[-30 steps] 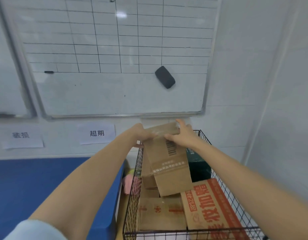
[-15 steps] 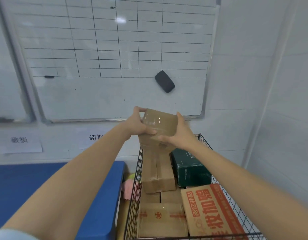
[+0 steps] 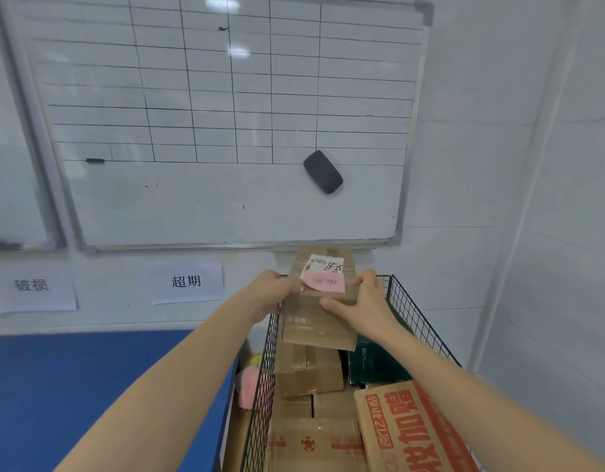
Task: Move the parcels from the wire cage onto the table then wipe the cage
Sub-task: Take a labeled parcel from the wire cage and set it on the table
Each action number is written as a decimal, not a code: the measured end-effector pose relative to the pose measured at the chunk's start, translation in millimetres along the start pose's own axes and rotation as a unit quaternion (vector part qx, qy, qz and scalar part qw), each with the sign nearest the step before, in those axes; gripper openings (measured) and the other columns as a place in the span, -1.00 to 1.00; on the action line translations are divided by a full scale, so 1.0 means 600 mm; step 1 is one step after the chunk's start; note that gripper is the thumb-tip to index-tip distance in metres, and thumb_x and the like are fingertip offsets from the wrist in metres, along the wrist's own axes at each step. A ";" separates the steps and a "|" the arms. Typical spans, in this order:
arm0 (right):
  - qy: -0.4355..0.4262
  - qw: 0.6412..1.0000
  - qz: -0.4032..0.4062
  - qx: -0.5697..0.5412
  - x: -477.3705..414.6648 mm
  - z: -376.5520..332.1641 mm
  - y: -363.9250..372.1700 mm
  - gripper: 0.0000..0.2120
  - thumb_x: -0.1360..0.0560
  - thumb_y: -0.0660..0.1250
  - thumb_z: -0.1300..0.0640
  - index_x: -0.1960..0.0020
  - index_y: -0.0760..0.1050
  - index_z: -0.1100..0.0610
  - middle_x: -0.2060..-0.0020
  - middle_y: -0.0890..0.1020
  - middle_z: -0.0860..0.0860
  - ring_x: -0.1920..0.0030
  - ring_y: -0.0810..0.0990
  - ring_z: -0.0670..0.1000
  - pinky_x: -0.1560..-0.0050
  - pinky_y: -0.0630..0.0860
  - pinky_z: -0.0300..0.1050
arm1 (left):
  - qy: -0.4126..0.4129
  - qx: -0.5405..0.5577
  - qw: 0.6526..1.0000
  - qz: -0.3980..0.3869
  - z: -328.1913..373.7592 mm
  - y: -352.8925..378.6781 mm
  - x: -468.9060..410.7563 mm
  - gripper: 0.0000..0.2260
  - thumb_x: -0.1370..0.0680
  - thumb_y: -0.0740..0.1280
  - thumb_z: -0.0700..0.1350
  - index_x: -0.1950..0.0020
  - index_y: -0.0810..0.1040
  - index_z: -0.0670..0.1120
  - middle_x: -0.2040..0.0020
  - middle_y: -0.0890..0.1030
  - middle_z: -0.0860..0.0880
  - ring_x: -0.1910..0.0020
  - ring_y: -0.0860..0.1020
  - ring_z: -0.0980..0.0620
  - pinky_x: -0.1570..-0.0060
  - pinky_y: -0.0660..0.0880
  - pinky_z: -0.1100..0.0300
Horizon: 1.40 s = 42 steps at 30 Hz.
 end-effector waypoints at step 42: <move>0.049 0.995 0.017 0.081 -0.061 0.065 -0.069 0.16 -0.03 0.53 -0.39 -0.49 0.07 -0.12 -0.38 0.19 0.14 -0.41 0.11 0.21 -0.36 0.24 0.20 | 0.052 -0.037 0.996 -0.063 -0.019 -0.036 -0.017 -0.66 -0.58 0.25 -0.29 -0.31 0.49 -0.01 -0.17 0.57 -0.02 -0.05 0.54 -0.01 0.21 0.64 0.05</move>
Point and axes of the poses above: each hand's wrist, its own x-axis away from the middle knuckle, its own y-axis out of the palm, z = x × y, the point moved 8 cm from there along -x, towards the middle knuckle
